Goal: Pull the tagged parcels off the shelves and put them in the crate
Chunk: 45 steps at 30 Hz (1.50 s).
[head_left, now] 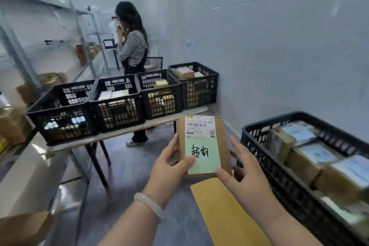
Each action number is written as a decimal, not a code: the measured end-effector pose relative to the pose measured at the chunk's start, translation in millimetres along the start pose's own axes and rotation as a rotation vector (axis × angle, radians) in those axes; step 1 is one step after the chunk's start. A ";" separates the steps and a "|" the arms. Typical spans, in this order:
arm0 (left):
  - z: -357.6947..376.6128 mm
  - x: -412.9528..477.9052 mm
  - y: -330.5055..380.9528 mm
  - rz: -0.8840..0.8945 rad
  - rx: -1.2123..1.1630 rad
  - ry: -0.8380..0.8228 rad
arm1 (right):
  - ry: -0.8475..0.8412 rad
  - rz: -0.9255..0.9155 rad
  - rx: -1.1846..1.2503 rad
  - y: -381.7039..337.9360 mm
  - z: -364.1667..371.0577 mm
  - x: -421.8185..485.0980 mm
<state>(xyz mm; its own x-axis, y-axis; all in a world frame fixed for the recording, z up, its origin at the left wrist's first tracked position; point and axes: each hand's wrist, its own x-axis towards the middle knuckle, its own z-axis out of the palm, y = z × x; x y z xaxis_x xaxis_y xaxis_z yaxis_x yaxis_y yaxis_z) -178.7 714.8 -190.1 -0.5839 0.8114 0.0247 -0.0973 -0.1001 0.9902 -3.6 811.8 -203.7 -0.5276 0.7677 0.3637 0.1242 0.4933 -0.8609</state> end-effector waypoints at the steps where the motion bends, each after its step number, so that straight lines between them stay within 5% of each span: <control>1: 16.2 12.4 -2.7 -0.010 -0.002 -0.050 | 0.029 0.014 -0.029 5.0 -13.2 -0.2; 12: 208.2 112.3 -33.5 -0.159 0.043 -0.658 | 0.547 0.308 -0.190 58.5 -148.1 -10.7; 16: 262.4 132.2 -45.0 -0.230 0.058 -0.793 | 0.616 0.394 -0.260 71.5 -166.3 -18.8; 27: 384.1 99.5 -81.3 -0.325 0.227 -1.249 | 1.038 0.579 -0.418 77.8 -215.6 -70.1; 38: 424.3 71.0 -136.7 -0.211 0.524 -1.347 | 1.096 0.664 -0.455 95.3 -236.0 -91.0; 45: 423.8 69.7 -151.2 0.012 0.871 -1.407 | 1.058 0.646 -0.404 111.5 -238.8 -86.2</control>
<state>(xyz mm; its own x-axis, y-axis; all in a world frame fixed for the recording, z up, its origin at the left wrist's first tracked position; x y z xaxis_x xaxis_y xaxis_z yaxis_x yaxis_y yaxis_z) 136.9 1030.6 -279.9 0.6060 0.7138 -0.3511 0.6371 -0.1712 0.7516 256.5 898.3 -246.1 0.6127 0.7677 0.1877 0.4450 -0.1389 -0.8847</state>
